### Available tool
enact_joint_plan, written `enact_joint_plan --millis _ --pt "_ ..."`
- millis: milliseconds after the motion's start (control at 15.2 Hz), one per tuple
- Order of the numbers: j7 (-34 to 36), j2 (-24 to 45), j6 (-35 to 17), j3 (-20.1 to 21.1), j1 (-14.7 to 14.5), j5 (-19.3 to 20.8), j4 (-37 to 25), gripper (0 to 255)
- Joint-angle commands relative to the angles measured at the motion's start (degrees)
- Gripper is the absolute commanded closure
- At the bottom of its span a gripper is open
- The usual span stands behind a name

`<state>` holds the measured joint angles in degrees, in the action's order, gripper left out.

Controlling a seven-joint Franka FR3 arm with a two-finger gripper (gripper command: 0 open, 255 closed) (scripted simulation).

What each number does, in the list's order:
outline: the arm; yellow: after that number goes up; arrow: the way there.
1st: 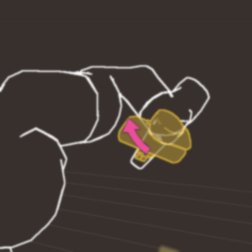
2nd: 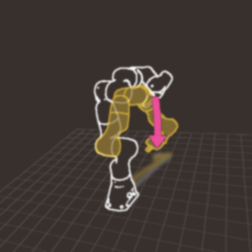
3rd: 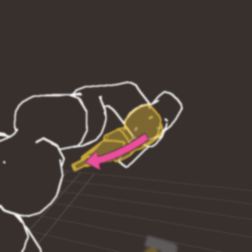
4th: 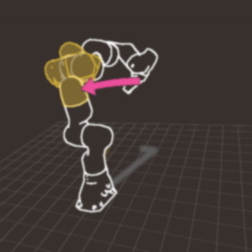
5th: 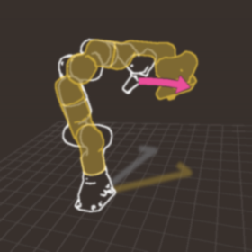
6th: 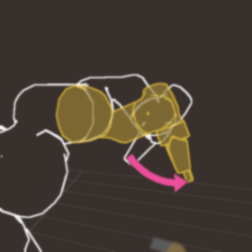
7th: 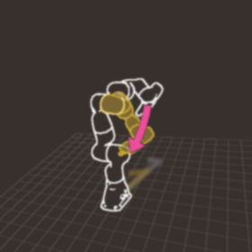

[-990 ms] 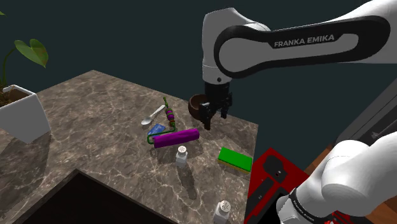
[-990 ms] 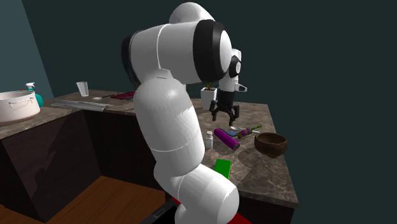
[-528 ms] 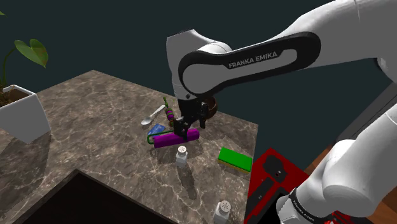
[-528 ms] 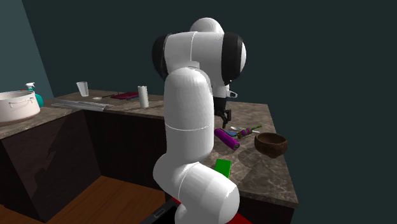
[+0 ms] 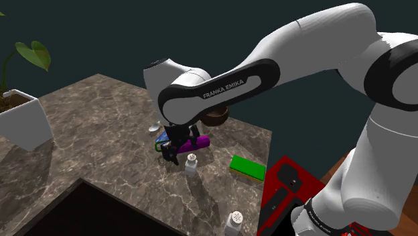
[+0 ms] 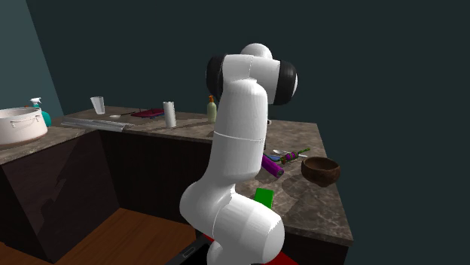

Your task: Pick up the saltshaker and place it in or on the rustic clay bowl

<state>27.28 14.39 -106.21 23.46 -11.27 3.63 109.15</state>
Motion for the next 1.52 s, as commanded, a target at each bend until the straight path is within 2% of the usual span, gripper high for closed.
enact_joint_plan --millis 0,330,858,924,1452 --pt "0.31 0.84 -1.35 -0.04 -0.20 0.39 0.67 0" --pt "0.54 1.40 -4.79 -0.17 -0.20 0.72 3.60 0" --pt "0.54 1.42 -4.78 -0.17 -0.20 0.72 3.58 0" --pt "0.54 1.42 -4.78 -0.17 -0.20 0.72 3.58 255" --pt "0.55 1.40 -4.77 -0.16 -0.21 0.72 3.58 255"
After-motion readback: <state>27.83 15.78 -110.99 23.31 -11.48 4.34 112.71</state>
